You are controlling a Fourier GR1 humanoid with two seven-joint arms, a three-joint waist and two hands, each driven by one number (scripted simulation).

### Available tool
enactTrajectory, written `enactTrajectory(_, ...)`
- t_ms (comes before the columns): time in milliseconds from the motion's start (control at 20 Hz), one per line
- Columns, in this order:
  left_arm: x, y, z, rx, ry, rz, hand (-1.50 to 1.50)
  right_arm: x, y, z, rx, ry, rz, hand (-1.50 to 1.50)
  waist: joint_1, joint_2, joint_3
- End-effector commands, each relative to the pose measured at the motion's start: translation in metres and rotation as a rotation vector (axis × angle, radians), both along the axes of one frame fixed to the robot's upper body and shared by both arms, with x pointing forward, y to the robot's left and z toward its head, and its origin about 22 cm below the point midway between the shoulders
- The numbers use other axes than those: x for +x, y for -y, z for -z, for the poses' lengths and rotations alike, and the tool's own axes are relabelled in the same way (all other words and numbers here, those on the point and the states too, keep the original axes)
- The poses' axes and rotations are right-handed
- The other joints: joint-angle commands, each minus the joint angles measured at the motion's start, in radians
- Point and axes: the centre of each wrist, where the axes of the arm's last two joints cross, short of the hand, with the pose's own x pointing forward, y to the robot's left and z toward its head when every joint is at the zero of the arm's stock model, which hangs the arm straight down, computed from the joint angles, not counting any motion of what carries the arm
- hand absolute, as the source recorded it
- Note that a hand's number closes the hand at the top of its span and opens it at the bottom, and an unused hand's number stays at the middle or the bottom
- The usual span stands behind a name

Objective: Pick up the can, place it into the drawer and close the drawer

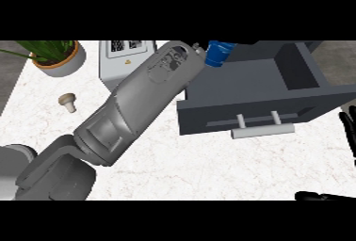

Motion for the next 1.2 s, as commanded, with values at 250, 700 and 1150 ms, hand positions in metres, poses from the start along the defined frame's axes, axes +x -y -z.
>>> enactTrajectory(250,0.000,-0.003,0.020,0.087,0.045,-0.038,1.50,0.006,-0.002,-0.001,-0.018,0.010,-0.030,-1.50,-0.027,0.005,0.001)
enactTrajectory(700,0.000,-0.010,0.039,0.051,0.015,-0.130,-1.50,-0.006,0.003,-0.009,-0.013,0.007,-0.031,-1.50,-0.032,0.001,0.000)
enactTrajectory(1150,0.000,-0.010,0.038,0.008,0.030,-0.137,-1.50,0.004,-0.010,-0.022,-0.085,0.065,-0.023,-1.50,-0.020,0.007,-0.001)
